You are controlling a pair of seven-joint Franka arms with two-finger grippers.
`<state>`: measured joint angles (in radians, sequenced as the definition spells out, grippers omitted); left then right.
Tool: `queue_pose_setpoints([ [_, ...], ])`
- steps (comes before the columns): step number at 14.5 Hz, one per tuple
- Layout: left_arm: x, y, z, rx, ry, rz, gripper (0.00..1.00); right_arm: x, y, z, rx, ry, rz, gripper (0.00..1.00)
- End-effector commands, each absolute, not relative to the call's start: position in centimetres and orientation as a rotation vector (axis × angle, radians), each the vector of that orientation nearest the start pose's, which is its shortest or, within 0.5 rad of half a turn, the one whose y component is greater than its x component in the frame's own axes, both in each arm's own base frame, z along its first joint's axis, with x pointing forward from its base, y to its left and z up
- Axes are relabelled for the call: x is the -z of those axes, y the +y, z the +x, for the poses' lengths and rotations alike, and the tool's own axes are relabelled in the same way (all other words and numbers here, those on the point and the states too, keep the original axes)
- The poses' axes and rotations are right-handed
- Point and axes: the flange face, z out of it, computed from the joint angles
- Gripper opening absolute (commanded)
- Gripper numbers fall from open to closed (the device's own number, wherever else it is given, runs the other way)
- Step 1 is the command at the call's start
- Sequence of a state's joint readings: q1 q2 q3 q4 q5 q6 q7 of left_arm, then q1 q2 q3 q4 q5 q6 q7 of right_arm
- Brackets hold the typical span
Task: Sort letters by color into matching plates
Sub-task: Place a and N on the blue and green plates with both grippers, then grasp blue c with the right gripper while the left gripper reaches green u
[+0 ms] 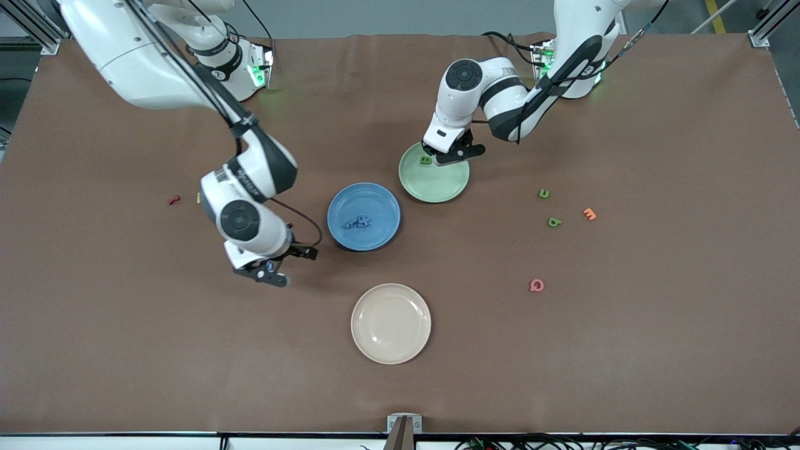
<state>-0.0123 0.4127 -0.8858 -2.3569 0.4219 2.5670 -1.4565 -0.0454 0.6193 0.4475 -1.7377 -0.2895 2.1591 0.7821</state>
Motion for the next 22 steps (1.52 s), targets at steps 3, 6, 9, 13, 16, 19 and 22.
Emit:
queue_pose_setpoints([
  [3, -21.7, -41.3, 29.8, -0.146, -0.390, -3.141, 0.51, -23.0, 16.7, 62.5, -0.101, 0.296, -3.141, 0.61],
  [6, -21.8, -41.1, 30.2, -0.141, -0.395, -3.140, 0.99, -22.1, 15.3, 62.6, -0.073, 0.256, -3.123, 0.56],
  [9, -22.2, -40.5, 31.1, -0.120, -0.412, -3.141, 0.99, -20.8, 14.8, 62.3, -0.049, 0.254, -3.103, 0.57],
  [13, -22.3, -37.2, 33.8, -0.096, -0.389, -3.134, 0.99, -20.2, 15.0, 62.1, -0.054, 0.252, -3.096, 0.58],
  [16, -22.6, -34.0, 35.7, -0.055, -0.334, -3.123, 0.99, -19.6, 14.9, 61.7, -0.061, 0.243, -3.101, 0.58],
  [19, -23.0, -30.7, 37.2, -0.009, -0.263, -3.101, 0.99, -18.9, 14.3, 61.7, -0.060, 0.237, -3.116, 0.58],
  [22, -23.0, -26.9, 37.9, 0.013, -0.112, -3.064, 0.99, -18.5, 14.6, 61.6, -0.052, 0.231, -3.108, 0.58],
])
